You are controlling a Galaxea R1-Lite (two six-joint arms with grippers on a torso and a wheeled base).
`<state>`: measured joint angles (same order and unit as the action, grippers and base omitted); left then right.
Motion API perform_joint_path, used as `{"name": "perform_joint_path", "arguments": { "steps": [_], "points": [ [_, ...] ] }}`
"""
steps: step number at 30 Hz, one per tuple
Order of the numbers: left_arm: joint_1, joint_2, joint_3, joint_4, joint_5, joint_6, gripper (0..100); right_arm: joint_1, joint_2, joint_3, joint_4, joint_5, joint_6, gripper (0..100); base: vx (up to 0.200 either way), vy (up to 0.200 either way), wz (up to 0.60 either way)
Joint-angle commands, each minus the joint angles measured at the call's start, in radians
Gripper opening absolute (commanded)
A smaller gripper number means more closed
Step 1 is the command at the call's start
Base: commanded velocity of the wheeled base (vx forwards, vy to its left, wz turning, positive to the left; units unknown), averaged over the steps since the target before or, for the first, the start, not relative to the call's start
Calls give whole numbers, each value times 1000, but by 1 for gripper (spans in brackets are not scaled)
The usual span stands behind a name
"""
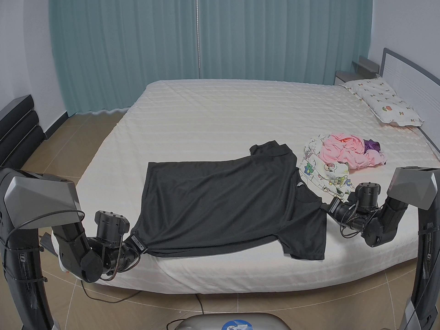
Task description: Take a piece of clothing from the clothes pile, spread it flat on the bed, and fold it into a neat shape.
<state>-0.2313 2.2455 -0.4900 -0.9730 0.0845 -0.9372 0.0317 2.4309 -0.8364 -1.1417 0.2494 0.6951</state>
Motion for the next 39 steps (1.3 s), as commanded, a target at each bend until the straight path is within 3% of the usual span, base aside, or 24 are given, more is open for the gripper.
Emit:
{"name": "perform_joint_path", "arguments": {
  "steps": [1,10,15,20,29,33,36,39],
  "points": [
    [6,22,-13,0,-8,-2,0,17,31,-49,10,4,0,100,0,0,0],
    [7,23,-15,0,-20,-3,0,-58,-121,126,16,13,0,100,0,0,0],
    [7,22,-15,0,-20,-2,0,-46,-170,310,3,18,-5,100,0,0,0],
    [7,22,-15,0,-22,-2,0,-15,-144,416,-66,71,-37,100,0,0,0],
    [7,20,-12,0,-22,-3,0,37,-47,349,-122,64,-39,100,0,0,0],
    [7,20,-12,0,-22,-2,0,48,-19,237,-110,64,-124,100,0,0,0],
    [7,20,-13,0,-22,-2,0,50,-18,223,-108,64,-137,100,0,0,0],
    [7,22,-13,2,-22,-2,0,37,-12,163,-107,65,-217,100,0,0,0]
  ]
}}
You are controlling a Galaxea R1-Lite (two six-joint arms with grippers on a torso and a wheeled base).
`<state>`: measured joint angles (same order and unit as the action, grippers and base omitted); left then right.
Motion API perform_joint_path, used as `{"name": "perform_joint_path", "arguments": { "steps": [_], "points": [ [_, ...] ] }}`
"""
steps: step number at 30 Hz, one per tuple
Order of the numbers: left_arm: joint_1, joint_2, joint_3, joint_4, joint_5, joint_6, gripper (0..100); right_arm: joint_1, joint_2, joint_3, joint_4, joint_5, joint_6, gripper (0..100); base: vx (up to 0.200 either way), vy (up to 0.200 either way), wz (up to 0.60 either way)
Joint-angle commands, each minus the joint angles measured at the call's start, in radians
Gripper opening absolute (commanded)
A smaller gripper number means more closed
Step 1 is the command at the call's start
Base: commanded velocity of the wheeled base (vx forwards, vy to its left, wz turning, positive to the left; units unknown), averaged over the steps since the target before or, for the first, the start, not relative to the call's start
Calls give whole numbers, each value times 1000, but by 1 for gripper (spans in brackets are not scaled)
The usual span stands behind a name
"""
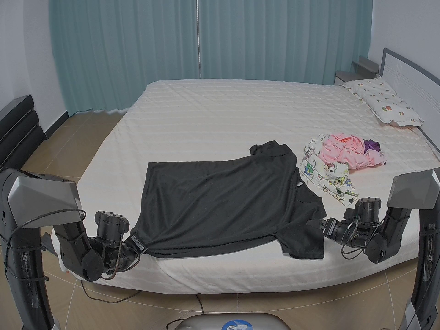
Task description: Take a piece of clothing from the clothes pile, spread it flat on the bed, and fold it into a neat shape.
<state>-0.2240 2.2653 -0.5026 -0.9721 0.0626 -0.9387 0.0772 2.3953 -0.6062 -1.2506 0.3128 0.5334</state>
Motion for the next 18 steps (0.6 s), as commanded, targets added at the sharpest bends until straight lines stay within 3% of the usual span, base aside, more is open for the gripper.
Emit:
{"name": "perform_joint_path", "arguments": {
  "steps": [1,8,9,14,15,18],
  "points": [
    [0,2,-2,1,0,0,0,-13,24,-75,2,2,-67,100,0,0,0],
    [0,2,-2,1,0,0,0,-36,24,-93,-4,37,-70,100,0,0,0],
    [0,2,-2,1,0,-2,0,-45,25,-87,-6,81,-67,100,0,0,0],
    [0,2,-2,1,0,0,0,-45,36,-92,-10,95,-67,100,0,0,0],
    [0,2,-2,1,0,0,0,-45,41,-93,-12,101,-67,0,0,0,0],
    [0,2,-2,1,0,0,0,-45,44,-95,-13,131,-64,0,0,0,0]
  ]
}}
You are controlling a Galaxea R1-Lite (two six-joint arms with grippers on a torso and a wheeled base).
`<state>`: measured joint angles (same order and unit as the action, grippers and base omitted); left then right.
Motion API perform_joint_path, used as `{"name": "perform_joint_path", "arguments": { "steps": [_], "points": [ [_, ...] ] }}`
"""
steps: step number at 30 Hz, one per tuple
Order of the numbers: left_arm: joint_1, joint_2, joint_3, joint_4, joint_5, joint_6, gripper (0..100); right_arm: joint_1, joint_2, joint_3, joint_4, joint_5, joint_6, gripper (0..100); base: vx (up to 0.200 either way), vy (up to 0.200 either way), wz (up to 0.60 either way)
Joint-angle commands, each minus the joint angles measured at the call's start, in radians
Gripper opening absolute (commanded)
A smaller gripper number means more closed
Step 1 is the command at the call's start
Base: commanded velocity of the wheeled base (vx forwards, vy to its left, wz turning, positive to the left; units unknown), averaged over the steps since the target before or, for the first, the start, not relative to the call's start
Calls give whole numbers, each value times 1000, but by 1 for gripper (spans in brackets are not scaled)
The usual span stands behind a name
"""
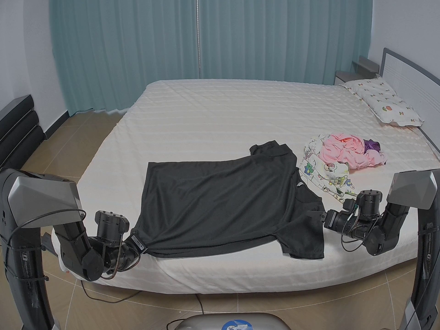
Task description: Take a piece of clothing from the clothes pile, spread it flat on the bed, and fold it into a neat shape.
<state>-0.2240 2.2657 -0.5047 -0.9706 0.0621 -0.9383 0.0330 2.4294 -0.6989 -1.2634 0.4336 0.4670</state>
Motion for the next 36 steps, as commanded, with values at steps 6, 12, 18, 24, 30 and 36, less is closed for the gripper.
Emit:
{"name": "perform_joint_path", "arguments": {
  "steps": [6,12,18,24,30,36],
  "points": [
    [0,1,0,0,1,0,0,-4,-3,10,-4,24,38,0,0,0,0],
    [0,-6,2,-2,1,-2,0,-39,-41,50,-28,36,94,0,0,0,0],
    [0,-45,12,-2,1,0,0,-91,-104,162,-117,102,133,0,0,0,0],
    [6,-111,31,-2,4,3,0,-151,-128,286,-208,152,134,0,0,0,0],
    [20,-163,41,6,4,7,0,-185,-141,398,-306,192,133,0,0,0,0],
    [25,-176,54,6,5,26,0,-186,-184,458,-306,226,125,0,0,0,0]
  ]
}}
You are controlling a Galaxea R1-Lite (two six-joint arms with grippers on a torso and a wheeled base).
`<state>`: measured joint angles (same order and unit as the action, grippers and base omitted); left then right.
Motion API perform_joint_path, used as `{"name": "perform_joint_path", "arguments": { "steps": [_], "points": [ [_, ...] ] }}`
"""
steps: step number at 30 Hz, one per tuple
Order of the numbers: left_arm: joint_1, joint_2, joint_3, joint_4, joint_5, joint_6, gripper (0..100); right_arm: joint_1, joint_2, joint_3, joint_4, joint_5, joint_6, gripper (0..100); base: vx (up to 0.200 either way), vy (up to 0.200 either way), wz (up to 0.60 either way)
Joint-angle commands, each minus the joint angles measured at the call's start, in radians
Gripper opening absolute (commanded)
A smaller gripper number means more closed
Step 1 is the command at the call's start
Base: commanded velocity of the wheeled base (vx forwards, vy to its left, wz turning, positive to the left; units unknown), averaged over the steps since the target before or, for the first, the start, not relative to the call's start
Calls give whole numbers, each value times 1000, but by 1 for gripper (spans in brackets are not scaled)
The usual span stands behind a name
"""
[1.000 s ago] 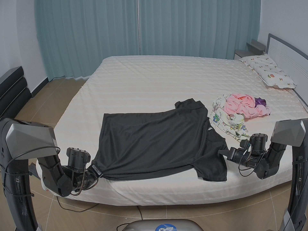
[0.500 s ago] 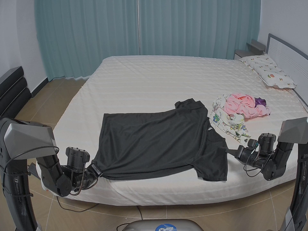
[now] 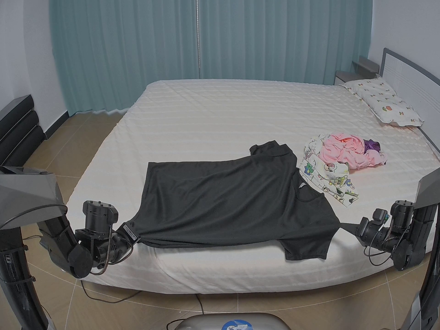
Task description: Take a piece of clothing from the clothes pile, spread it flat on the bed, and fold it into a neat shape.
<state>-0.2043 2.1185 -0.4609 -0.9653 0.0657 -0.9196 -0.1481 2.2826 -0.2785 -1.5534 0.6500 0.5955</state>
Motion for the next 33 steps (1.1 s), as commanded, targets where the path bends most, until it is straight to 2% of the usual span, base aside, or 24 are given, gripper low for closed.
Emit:
{"name": "perform_joint_path", "arguments": {
  "steps": [1,5,10,16,20,25,33],
  "points": [
    [6,-38,22,0,0,34,0,-5,-48,55,-16,13,-6,0,0,0,0],
    [11,-55,67,0,-1,119,0,-16,-58,91,-16,13,-14,0,0,0,0],
    [9,-66,93,2,-1,165,0,-41,-58,144,-16,20,-56,0,0,0,0],
    [8,-65,130,2,2,243,0,-82,-61,234,-16,112,-146,0,0,0,0],
    [9,-63,153,2,3,283,0,-85,-61,279,-14,128,-204,0,0,0,0],
    [8,-57,192,4,2,344,0,-85,-63,279,-10,132,-206,0,0,0,0],
    [8,-43,182,0,0,354,0,-74,-35,274,-14,131,-212,0,0,0,0]
  ]
}}
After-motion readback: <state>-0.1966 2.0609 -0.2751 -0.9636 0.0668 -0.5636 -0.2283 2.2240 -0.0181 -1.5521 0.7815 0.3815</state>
